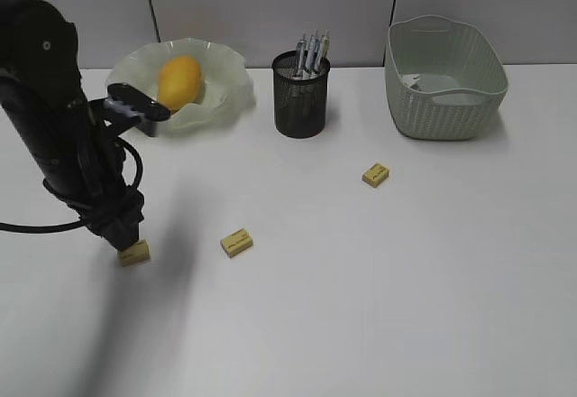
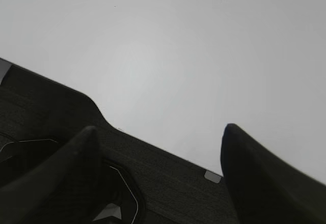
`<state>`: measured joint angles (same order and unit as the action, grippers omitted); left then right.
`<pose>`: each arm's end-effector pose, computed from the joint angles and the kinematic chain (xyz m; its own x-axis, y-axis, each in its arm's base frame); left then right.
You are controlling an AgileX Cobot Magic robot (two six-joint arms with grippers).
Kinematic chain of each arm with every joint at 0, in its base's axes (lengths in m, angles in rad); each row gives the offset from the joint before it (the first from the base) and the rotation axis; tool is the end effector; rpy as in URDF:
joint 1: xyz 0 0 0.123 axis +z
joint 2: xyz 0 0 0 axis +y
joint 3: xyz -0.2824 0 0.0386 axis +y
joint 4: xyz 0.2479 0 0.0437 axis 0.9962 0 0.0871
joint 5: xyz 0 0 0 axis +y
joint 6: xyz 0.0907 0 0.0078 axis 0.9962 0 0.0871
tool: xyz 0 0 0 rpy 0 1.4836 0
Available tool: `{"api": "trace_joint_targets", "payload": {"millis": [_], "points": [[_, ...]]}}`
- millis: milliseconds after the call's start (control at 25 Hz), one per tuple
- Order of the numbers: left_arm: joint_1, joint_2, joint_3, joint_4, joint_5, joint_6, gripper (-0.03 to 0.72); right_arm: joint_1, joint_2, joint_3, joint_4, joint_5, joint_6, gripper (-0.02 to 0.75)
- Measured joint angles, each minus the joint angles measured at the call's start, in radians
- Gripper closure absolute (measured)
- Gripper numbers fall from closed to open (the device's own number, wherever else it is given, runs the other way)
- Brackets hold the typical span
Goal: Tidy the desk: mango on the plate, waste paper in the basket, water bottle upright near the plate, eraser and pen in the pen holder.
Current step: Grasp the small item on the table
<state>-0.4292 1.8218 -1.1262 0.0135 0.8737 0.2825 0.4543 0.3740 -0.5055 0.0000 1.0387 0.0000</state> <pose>0.3039 -0.1380 0.1710 -0.7484 0.6582 -0.0819 0.6578 0.7524 0.0353 0.0479 0.0234 0.2713 -0.6570 -0.3209 -0.6822 -0.4388 0.8986 0.0000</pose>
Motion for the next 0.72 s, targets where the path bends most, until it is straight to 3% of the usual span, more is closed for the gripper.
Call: {"api": "trace_joint_targets", "payload": {"millis": [280,720], "points": [[0.000,0.064,0.000,0.001,-0.032,0.074,0.210,0.000,0.000,0.000,0.000,0.000,0.000,0.155],[0.000,0.141,-0.002,0.013,-0.094,0.092,0.225,0.000,0.000,0.000,0.000,0.000,0.000,0.155]]}}
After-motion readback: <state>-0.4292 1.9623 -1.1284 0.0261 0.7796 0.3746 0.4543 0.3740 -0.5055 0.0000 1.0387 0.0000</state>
